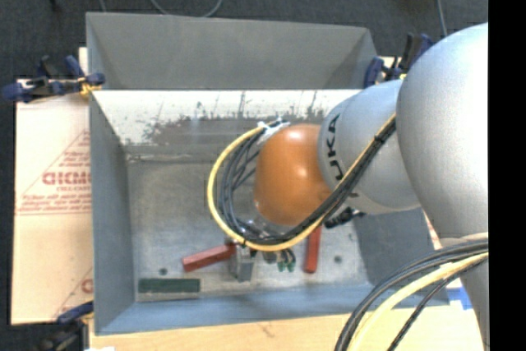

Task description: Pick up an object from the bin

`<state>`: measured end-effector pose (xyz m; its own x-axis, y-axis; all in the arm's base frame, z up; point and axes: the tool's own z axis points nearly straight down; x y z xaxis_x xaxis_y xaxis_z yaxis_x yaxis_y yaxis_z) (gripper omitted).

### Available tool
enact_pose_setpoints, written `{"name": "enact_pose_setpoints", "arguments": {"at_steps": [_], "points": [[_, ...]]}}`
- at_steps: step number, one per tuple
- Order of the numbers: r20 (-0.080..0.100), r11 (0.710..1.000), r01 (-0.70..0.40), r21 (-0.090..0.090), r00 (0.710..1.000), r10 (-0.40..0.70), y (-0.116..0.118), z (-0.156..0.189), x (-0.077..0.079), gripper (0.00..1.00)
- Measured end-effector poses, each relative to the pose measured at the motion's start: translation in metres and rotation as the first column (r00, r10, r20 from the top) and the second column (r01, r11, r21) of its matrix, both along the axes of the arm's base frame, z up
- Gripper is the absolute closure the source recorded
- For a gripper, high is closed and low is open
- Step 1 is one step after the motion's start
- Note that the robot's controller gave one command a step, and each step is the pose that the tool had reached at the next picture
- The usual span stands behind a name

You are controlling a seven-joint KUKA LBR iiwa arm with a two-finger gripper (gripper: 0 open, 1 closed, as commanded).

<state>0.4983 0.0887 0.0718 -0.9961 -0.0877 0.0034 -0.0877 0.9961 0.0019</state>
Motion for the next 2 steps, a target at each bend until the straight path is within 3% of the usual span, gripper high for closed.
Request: {"name": "enact_pose_setpoints", "arguments": {"at_steps": [1, 2], "points": [[0.010, 0.998, 0.067, -0.001, 0.998, -0.067, -0.032, 0.009, 0.012, 1.00], [0.015, 0.999, 0.047, -0.002, 0.999, -0.047, -0.052, 0.150, 0.018, 1.00]]}}
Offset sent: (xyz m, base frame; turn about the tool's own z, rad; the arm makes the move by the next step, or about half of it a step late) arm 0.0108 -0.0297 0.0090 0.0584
